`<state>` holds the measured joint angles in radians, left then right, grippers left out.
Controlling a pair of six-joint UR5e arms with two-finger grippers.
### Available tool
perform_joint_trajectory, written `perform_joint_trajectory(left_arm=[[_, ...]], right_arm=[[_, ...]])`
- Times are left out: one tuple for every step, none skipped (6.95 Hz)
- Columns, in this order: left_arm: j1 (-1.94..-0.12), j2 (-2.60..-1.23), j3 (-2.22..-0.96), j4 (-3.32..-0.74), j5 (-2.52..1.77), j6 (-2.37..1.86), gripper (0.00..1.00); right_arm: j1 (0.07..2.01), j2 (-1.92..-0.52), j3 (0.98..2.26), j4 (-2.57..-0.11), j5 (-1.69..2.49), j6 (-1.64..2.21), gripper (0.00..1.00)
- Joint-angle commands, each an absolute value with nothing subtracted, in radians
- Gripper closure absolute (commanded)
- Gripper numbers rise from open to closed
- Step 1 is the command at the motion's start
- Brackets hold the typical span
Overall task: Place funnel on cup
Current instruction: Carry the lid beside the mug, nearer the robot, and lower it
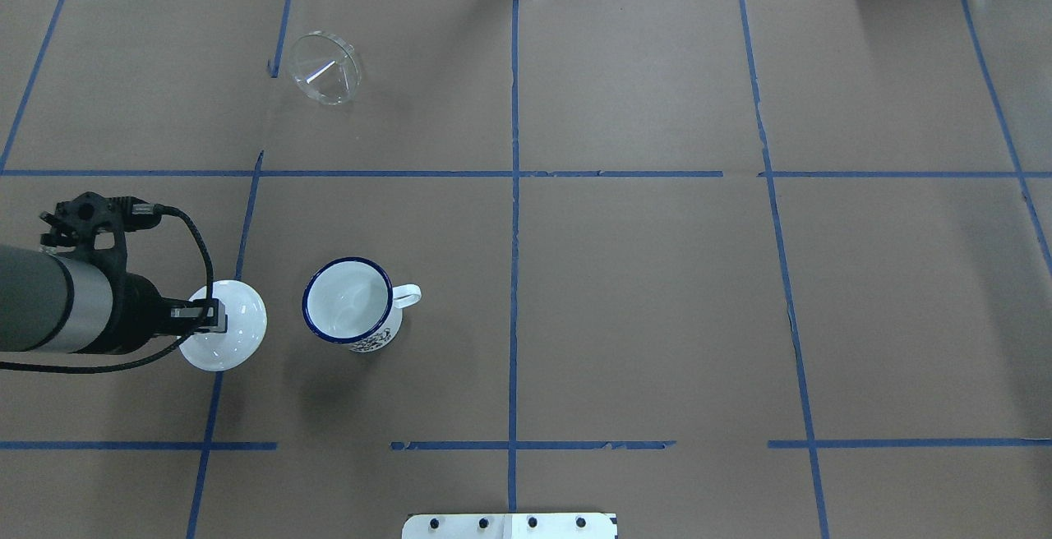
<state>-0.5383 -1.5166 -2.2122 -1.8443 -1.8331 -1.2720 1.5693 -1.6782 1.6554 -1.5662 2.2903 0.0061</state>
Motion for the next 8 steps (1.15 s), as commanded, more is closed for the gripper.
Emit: perform_joint_trajectory(left_arm=[[-0.497, -1.512, -2.045, -2.008, -1.829, -1.276, 1.0], [-0.459, -1.513, -2.042, -2.009, -1.827, -1.278, 1.0], [-0.434, -1.513, -2.04, -2.008, -1.825, -1.279, 1.0], [-0.427, -1.513, -2.04, -2.008, -1.825, -1.279, 1.0], [-0.426, -1.514, -2.04, -2.008, -1.825, -1.278, 1.0], [-0.425, -1.516, -2.04, -2.009, -1.825, -1.276, 0.83], [-0.425, -1.517, -2.042, -2.008, -1.825, -1.276, 0.64], [-0.425, -1.517, -2.046, -2.008, -1.825, -1.276, 0.01]], right_arm=[[1.569, -1.678, 1.655, -1.566, 2.29, 0.006, 0.0], [1.569, -1.677, 1.655, -1.566, 2.29, 0.006, 0.0], [1.569, -1.678, 1.655, -1.566, 2.29, 0.006, 0.0], [1.569, -1.678, 1.657, -1.566, 2.29, 0.006, 0.0], [1.569, -1.678, 1.657, -1.566, 2.29, 0.006, 0.0], [1.569, -1.678, 1.657, -1.566, 2.29, 0.006, 0.0], [1.569, -1.678, 1.657, -1.566, 2.29, 0.006, 0.0], [1.569, -1.678, 1.655, -1.566, 2.29, 0.006, 0.0]])
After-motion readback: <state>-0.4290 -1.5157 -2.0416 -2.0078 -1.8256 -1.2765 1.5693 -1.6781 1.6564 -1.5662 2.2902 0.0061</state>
